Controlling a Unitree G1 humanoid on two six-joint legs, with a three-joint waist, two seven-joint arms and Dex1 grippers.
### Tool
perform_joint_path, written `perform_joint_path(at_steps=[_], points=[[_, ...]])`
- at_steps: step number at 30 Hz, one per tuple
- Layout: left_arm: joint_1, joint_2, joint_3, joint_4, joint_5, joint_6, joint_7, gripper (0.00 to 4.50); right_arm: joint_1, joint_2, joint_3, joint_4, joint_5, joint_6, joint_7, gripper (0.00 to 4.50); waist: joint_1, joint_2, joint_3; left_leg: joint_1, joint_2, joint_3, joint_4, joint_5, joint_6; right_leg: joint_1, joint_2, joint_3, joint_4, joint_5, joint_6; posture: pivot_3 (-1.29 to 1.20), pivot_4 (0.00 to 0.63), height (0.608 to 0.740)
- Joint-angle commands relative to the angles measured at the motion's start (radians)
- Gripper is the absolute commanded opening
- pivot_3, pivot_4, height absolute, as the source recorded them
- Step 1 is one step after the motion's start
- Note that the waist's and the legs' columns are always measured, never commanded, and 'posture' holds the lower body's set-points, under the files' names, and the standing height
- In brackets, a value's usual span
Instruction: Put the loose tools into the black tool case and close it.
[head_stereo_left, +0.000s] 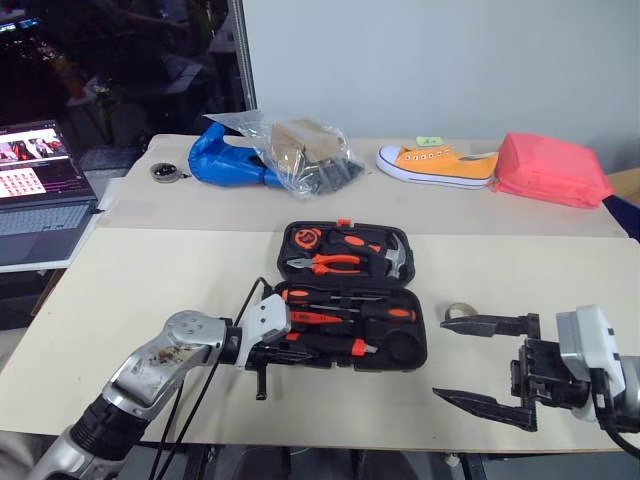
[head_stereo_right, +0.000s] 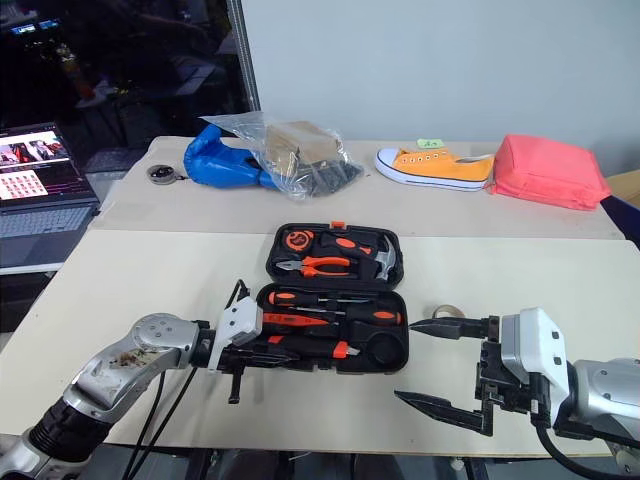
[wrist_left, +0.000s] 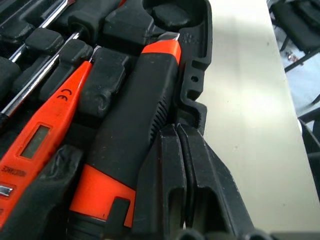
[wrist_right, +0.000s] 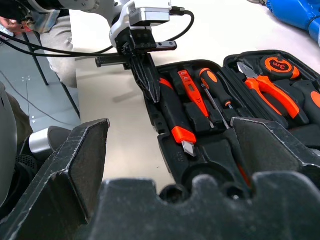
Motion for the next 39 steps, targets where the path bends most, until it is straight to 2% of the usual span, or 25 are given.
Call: perform_joint_path(at_steps=[1,7,9,13,16,25,29,32,39], points=[[0.008,-0.072,0.123,-0.055,-0.204,0.062,-0.01,0.11,0.009,0.005,-0.039,-0.029,0.017,-0.005,-0.004,4.5,-0.001,0.0,0.0,0.0,0.001,0.0,0.0,0.0,0.0,0.0,0.0,0.0,0.0,0.0,0.0,0.0,0.15,0.74],[-0.009,-0.082,0.188,-0.054,-0.26,0.142,0.029,0.11,0.01,0.007,-0.033,-0.027,0.017,-0.008,-0.006,4.5,-0.001,-0.002,0.002,-0.001,0.001,0.0,0.0,0.0,0.0,-0.001,0.001,0.0,0.0,0.0,0.0,0.0,0.15,0.74],[-0.015,-0.078,0.178,-0.046,-0.232,0.158,0.055,0.11,0.004,0.006,-0.027,-0.024,0.017,-0.007,-0.008,4.5,0.0,-0.003,0.002,-0.001,0.001,0.0,0.0,0.0,0.0,-0.001,0.001,0.0,0.0,0.0,0.0,0.0,0.15,0.74],[0.014,-0.006,0.075,-0.022,-0.084,0.12,0.048,0.11,-0.002,0.009,-0.013,-0.024,0.012,-0.009,-0.011,4.5,-0.001,-0.003,0.002,-0.002,0.0,0.0,0.0,0.0,0.0,-0.001,0.0,0.0,0.0,0.0,0.0,0.0,0.15,0.74],[0.027,0.017,0.036,0.009,-0.027,0.113,0.059,0.11,0.001,0.01,-0.011,-0.028,0.011,-0.007,-0.012,4.5,0.001,-0.003,0.002,-0.002,0.0,0.0,-0.001,0.0,0.0,-0.002,0.0,0.0,0.0,0.0,0.0,0.0,0.15,0.74],[0.008,0.037,-0.043,0.079,0.075,0.099,0.064,0.11,0.026,0.007,-0.036,-0.044,0.02,-0.003,-0.015,4.5,0.001,-0.003,0.001,0.003,0.0,0.0,-0.001,0.0,0.0,0.003,0.0,0.0,0.0,0.0,0.0,0.0,0.15,0.74],[-0.001,0.039,-0.063,0.1,0.098,0.113,0.071,0.11,0.026,0.005,-0.036,-0.044,0.019,-0.003,-0.014,4.5,0.001,-0.002,0.0,0.009,0.001,0.0,-0.001,0.0,0.0,0.01,-0.001,0.0,0.0,-0.001,-0.001,0.0,0.15,0.74],[-0.009,0.031,-0.072,0.114,0.11,0.146,0.092,0.11,0.021,0.005,-0.03,-0.043,0.02,-0.004,-0.014,4.5,0.0,-0.002,0.0,0.011,0.001,0.0,-0.001,0.0,0.0,0.016,-0.002,0.001,0.0,-0.004,-0.007,0.0,0.15,0.74],[-0.005,0.051,-0.088,0.099,0.127,0.115,0.087,0.11,0.01,0.003,-0.018,-0.037,0.02,-0.006,-0.009,4.5,0.001,0.0,-0.002,0.013,0.0,0.0,-0.001,0.0,0.0,0.016,-0.003,0.001,0.0,-0.004,-0.007,0.0,0.15,0.74]])
